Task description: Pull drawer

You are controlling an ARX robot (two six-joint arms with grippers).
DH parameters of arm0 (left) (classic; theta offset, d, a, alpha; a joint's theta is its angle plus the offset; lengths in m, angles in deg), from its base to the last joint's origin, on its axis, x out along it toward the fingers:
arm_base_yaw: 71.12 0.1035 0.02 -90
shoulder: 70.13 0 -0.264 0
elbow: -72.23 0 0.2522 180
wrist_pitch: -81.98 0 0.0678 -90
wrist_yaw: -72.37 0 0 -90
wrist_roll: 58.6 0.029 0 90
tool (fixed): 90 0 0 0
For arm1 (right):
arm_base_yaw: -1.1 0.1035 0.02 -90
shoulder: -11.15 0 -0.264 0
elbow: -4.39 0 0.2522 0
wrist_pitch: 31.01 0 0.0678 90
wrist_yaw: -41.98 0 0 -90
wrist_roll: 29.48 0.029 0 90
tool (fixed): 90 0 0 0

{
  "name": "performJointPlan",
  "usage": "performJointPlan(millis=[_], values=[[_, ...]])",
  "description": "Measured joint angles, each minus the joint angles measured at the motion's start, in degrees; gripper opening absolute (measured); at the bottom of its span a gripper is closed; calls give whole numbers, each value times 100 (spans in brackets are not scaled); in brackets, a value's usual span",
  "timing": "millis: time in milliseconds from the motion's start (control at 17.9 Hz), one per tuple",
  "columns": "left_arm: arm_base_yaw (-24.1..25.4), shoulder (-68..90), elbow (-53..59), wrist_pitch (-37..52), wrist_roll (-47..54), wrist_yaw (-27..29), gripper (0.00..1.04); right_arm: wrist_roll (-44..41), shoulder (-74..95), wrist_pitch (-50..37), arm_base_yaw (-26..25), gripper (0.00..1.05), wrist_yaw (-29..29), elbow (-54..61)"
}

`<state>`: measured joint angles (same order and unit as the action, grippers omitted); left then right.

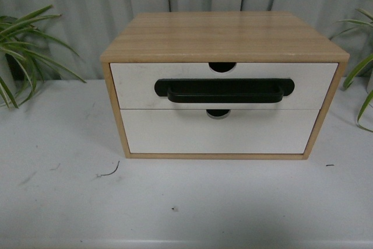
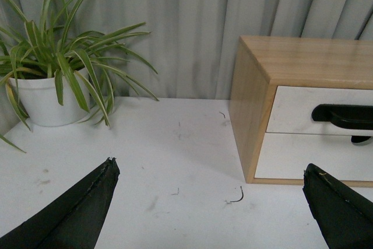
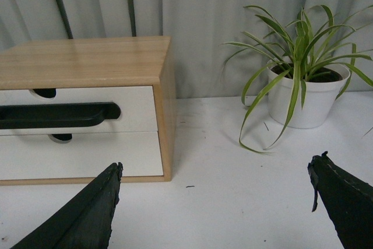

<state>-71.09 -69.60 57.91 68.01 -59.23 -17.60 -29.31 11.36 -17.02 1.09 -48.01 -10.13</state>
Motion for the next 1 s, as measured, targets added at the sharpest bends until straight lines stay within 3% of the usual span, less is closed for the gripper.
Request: performJointPlan(millis=[1005], values=[[0, 0, 0, 0, 0, 0, 98, 0, 0, 0, 0, 98, 0, 0]])
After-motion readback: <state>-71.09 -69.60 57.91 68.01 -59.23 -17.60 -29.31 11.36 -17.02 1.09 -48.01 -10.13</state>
